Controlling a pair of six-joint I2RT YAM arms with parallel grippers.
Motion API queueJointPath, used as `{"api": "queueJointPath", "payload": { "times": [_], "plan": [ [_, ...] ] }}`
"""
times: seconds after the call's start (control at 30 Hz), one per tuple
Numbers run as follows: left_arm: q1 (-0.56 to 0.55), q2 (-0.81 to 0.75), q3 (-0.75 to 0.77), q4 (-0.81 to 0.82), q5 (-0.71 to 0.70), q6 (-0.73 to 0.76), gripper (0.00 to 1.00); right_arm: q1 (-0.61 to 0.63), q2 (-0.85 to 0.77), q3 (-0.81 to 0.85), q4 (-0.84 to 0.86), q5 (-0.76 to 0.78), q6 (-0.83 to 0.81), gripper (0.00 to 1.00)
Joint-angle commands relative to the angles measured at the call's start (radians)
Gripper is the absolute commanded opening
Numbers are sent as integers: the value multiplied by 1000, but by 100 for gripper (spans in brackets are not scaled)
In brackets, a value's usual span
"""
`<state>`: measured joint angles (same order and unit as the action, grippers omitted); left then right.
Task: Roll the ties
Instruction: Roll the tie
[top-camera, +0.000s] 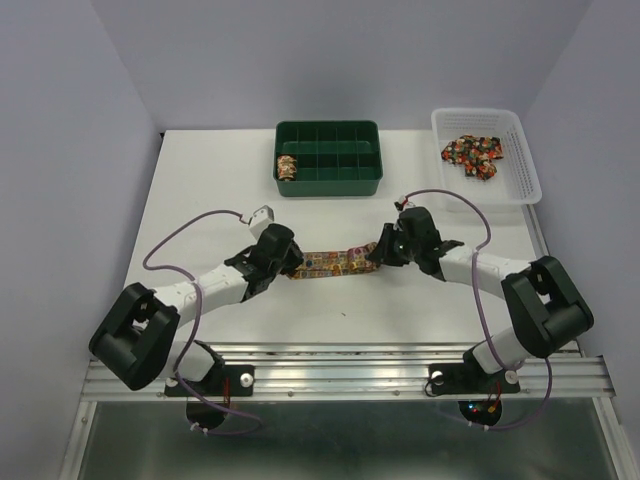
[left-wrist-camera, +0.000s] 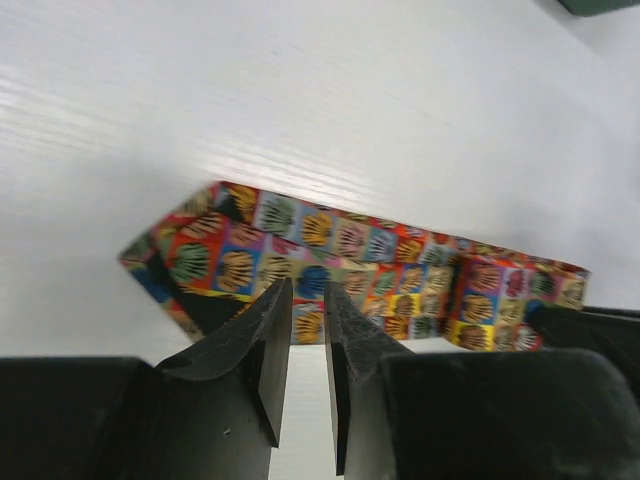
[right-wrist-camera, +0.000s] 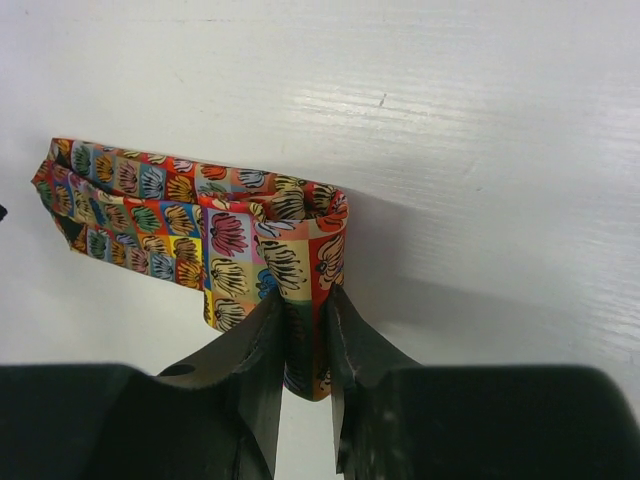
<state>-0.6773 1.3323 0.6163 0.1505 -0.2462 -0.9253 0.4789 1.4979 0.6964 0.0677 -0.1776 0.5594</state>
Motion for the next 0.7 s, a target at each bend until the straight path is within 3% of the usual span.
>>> {"api": "queueJointPath", "payload": {
  "times": [0.0,0.67],
  "plan": [
    [41,-28,-20,-42,-27,54,30,-2,-34,95,-112,64,-85,12],
    [74,148,2,46,79,88,27,7,-19,259,-336,294,-204,11]
  ]
}}
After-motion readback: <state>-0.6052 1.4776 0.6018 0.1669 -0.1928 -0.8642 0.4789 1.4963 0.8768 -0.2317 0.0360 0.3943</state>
